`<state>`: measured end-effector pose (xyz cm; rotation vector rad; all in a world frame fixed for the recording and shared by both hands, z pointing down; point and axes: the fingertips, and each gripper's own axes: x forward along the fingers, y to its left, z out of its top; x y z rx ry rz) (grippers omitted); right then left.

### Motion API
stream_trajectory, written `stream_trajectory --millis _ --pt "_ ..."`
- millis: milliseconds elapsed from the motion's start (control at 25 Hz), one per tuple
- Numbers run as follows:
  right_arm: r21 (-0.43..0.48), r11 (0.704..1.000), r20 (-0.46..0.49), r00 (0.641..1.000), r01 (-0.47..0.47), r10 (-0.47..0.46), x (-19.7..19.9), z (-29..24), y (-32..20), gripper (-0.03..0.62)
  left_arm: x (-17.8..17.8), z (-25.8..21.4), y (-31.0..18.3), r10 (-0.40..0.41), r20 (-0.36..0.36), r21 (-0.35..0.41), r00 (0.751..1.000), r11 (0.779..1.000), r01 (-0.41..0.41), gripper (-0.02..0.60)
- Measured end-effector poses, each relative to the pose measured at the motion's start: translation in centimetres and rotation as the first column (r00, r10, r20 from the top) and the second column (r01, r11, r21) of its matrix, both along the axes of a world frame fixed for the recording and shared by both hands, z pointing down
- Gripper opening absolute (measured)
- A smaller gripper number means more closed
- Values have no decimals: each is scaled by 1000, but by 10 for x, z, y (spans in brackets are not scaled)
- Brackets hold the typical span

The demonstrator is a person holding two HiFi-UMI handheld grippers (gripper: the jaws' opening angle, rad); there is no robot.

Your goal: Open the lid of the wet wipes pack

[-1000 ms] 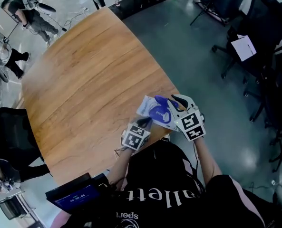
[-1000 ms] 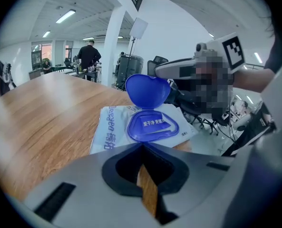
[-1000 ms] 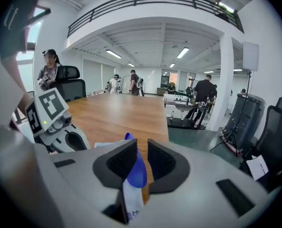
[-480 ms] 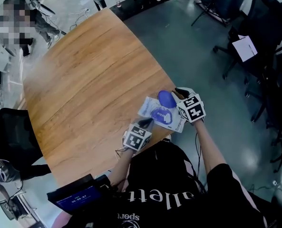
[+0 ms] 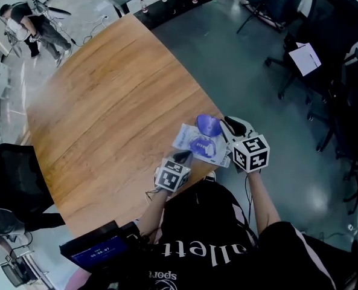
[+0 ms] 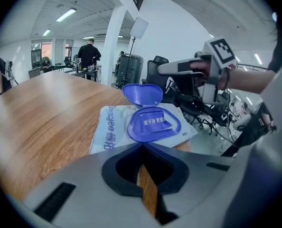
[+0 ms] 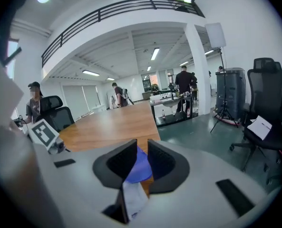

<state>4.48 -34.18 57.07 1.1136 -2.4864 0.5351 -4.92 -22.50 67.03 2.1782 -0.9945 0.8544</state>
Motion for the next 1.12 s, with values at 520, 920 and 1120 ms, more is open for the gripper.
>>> stream_trajectory --millis 520,920,1120 --pt "-51 996 128 989 -70 76 1 -26 132 74 0 -42 27 -3 -134 86 991 996 14 1" --pt "-41 988 146 977 -152 156 -23 -34 186 74 -13 -109 64 40 -323 153 946 988 10 0" --pt "-31 984 167 970 -175 178 -25 -41 210 74 -11 -135 69 73 -363 203 929 979 2 0"
